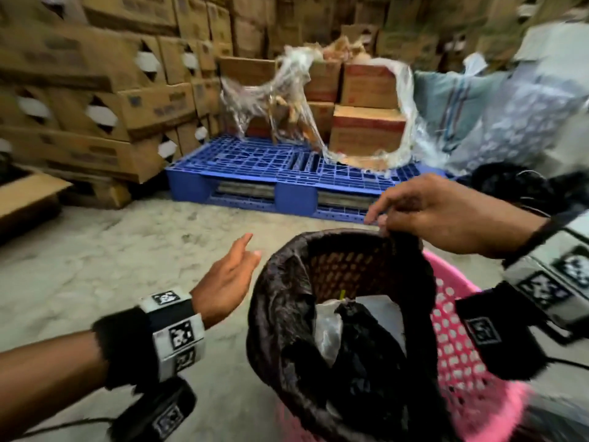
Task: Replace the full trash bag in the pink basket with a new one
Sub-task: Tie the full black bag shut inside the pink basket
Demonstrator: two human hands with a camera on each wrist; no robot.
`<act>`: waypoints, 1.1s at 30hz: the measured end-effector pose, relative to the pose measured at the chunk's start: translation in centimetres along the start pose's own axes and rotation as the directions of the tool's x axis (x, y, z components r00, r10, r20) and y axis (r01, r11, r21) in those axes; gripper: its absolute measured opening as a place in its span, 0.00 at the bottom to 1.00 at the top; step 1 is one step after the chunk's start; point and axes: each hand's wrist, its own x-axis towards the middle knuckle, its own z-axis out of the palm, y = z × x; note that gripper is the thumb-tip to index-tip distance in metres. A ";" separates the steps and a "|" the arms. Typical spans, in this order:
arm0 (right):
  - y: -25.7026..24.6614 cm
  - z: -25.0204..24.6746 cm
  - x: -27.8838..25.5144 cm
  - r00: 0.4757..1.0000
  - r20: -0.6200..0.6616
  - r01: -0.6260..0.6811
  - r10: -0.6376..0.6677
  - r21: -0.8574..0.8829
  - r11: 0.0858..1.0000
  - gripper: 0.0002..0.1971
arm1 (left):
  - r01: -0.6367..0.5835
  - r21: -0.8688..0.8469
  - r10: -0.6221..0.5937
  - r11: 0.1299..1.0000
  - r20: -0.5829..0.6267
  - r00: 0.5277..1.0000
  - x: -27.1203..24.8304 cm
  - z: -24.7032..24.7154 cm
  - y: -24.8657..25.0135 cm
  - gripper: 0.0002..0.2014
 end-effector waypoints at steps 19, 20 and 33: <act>-2.3 1.0 -2.1 0.997 0.011 0.077 -0.078 0.030 0.997 0.11 | 0.268 -0.451 -0.268 0.852 0.064 0.961 -2.8 0.4 -3.2 0.16; -2.4 0.9 -2.2 0.997 0.013 0.078 -0.079 0.040 0.996 0.11 | 0.238 -0.442 -0.255 0.865 0.022 0.967 -3.0 -0.1 -2.6 0.15; -2.4 2.0 -2.1 0.989 0.016 0.120 -0.147 0.490 0.863 0.07 | -0.464 -0.131 0.482 0.876 0.253 0.839 -3.4 -3.3 16.8 0.06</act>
